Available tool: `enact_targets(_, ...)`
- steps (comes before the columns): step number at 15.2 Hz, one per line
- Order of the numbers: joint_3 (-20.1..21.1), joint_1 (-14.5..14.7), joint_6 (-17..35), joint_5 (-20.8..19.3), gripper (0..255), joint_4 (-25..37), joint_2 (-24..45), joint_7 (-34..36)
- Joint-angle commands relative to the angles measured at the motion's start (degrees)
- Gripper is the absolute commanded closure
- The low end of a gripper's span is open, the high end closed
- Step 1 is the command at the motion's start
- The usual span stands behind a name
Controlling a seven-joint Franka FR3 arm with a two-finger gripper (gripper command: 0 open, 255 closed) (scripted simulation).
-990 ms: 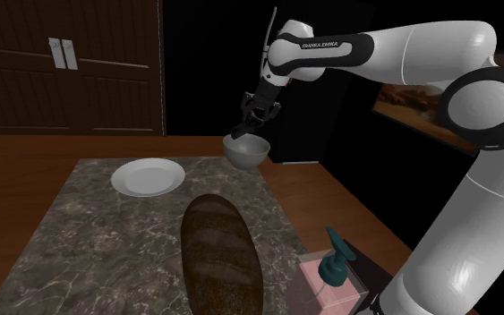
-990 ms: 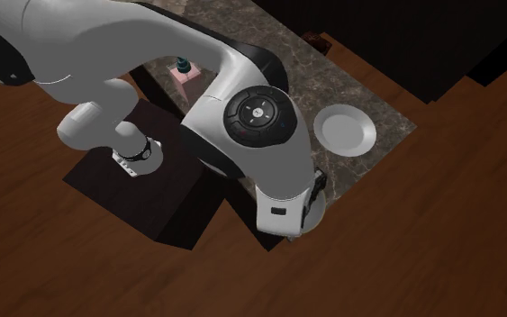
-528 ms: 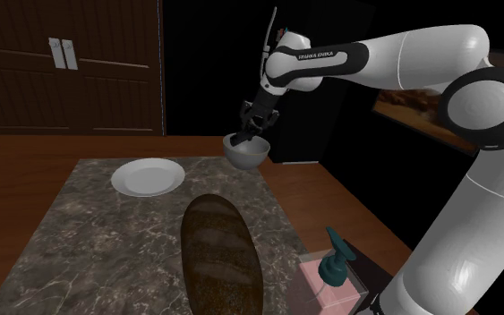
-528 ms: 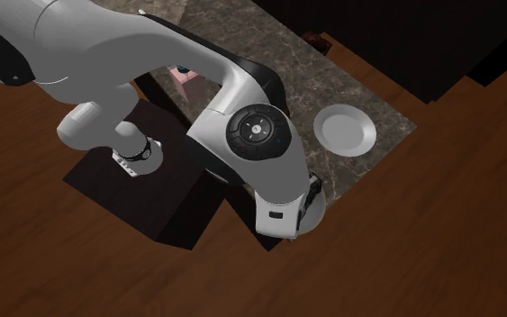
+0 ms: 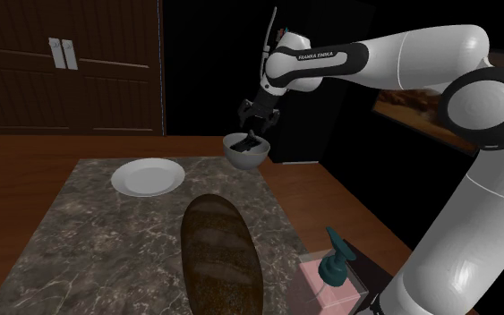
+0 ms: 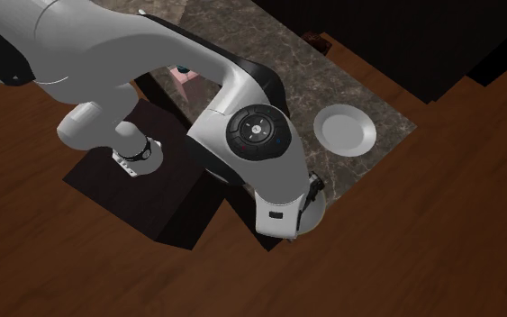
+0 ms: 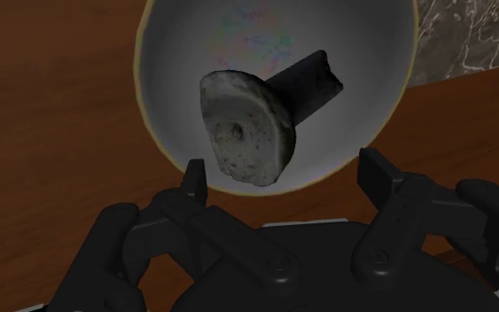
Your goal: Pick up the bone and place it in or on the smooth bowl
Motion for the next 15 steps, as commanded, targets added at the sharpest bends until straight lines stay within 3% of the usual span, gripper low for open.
enact_targets(1,0.00,0.00,0.00,0.00,0,0.00,0.00,0.00)
enact_targets(3,0.00,0.00,0.00,0.00,0,0.00,0.00,0.00)
enact_targets(7,-0.36,-0.38,-6.42,-0.17,0,3.69,-2.69,0.12)
enact_targets(15,-0.36,-0.39,-6.41,-0.17,0,3.69,-2.69,0.11)
